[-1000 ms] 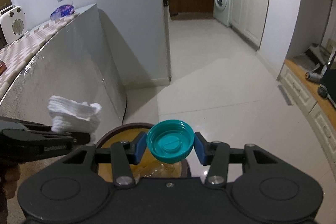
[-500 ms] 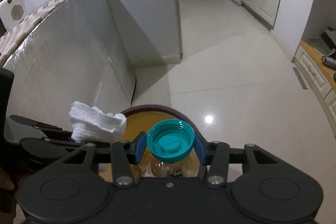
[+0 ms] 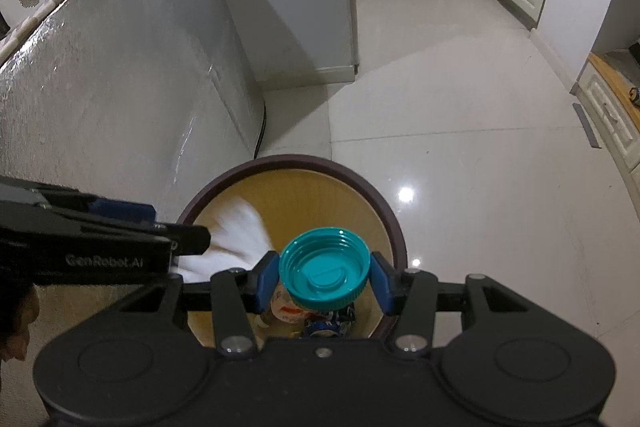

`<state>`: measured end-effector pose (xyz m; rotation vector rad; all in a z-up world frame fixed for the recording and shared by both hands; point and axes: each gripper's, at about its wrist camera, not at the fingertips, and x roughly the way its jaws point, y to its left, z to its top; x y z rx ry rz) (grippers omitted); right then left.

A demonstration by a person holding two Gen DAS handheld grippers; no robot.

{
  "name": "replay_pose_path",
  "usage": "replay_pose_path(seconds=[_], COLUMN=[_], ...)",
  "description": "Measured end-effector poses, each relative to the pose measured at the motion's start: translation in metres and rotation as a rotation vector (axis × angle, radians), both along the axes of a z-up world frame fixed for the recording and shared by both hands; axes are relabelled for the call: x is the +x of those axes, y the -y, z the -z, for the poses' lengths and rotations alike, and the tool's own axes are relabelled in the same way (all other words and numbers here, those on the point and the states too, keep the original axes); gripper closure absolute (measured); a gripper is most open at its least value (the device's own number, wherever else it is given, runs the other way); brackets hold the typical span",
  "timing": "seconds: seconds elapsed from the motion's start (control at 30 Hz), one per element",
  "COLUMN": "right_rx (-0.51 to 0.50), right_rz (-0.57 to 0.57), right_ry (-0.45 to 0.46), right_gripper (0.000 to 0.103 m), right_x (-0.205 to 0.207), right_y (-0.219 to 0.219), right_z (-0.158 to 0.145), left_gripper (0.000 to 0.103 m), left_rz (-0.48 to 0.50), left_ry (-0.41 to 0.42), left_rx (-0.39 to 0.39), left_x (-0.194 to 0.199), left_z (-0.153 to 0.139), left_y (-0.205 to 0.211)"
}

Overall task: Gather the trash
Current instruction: 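Open the left tool to drop the cloth while the right tool drops the cap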

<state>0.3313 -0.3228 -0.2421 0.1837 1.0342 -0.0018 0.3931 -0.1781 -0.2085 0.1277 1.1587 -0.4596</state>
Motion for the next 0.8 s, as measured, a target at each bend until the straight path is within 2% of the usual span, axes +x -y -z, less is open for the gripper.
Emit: replay_pose_path(seconds=[0.23, 0.37, 0.63, 0.67, 0.73, 0.8], right_rx=[0.002, 0.003, 0.022, 0.031, 0.033, 0.027], right_rz=[-0.015, -0.040, -0.075, -0.082, -0.085, -0.098], right_ry=[-0.020, -0.025, -0.038, -0.038, -0.046, -0.056], right_gripper=[0.053, 0.053, 0.052, 0.051, 0.027, 0.020], right_x=[0.008, 0.012, 0.009, 0.008, 0.008, 0.008], right_y=[0.002, 0.001, 0.002, 0.001, 0.001, -0.001], right_z=[0.010, 0.016, 0.030, 0.032, 0.033, 0.034], left_gripper=[0.026, 0.023, 0.014, 0.012, 0.009, 0.008], left_rz=[-0.028, -0.050, -0.084, -0.086, -0.088, -0.090], left_ry=[-0.021, -0.022, -0.011, -0.009, -0.007, -0.004], left_rx=[0.020, 0.036, 0.030, 0.033, 0.041, 0.047], left_x=[0.002, 0.004, 0.008, 0.008, 0.008, 0.009], left_z=[0.003, 0.004, 0.002, 0.002, 0.002, 0.001], left_y=[-0.004, -0.007, -0.013, -0.013, -0.012, -0.012])
